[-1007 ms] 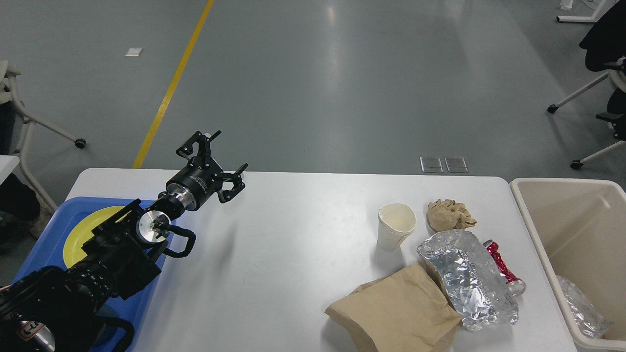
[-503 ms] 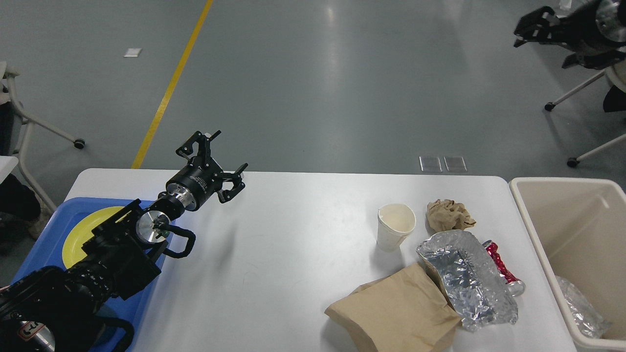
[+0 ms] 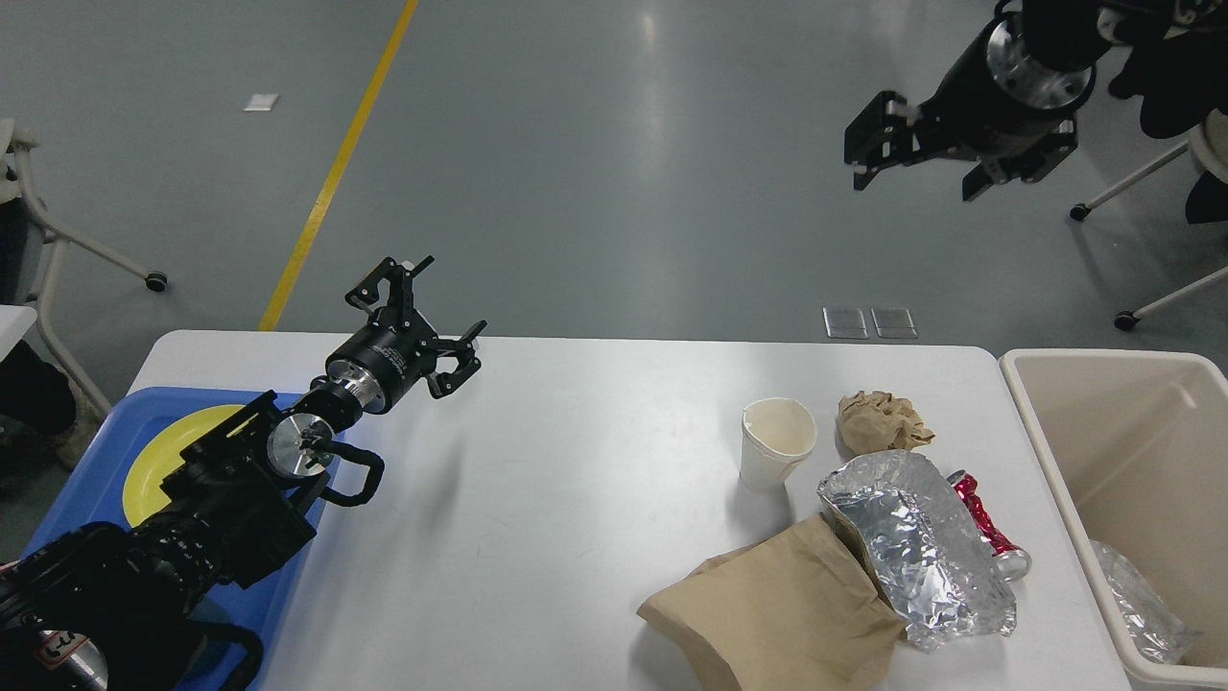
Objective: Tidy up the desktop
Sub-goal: 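Bring the right gripper down onto the white paper cup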
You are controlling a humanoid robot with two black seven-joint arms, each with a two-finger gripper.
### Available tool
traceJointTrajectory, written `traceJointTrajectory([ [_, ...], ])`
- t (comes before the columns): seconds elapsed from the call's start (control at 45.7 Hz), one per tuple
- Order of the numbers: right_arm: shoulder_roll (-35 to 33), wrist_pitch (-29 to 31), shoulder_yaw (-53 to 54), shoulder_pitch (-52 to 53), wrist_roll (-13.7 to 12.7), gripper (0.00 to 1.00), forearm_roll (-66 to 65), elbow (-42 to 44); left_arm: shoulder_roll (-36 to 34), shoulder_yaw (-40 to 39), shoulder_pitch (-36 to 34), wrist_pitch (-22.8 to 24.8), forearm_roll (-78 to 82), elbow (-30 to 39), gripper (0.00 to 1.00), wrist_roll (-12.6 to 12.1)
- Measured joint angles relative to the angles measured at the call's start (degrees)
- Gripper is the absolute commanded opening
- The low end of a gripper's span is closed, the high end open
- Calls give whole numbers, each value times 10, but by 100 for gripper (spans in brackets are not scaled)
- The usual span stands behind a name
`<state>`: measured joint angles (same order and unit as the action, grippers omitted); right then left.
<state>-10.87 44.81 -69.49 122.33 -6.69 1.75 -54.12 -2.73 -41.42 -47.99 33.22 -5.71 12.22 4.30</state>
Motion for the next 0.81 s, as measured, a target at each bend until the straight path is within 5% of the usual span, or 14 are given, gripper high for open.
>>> traceJointTrajectory([
  [0.416,89,-11,5,-89,0,100,1,-37,0,0,0,0,0,0,97,0],
  [0.81,112,-156,15,-223,0,100,0,-3,0,0,0,0,0,0,97,0],
])
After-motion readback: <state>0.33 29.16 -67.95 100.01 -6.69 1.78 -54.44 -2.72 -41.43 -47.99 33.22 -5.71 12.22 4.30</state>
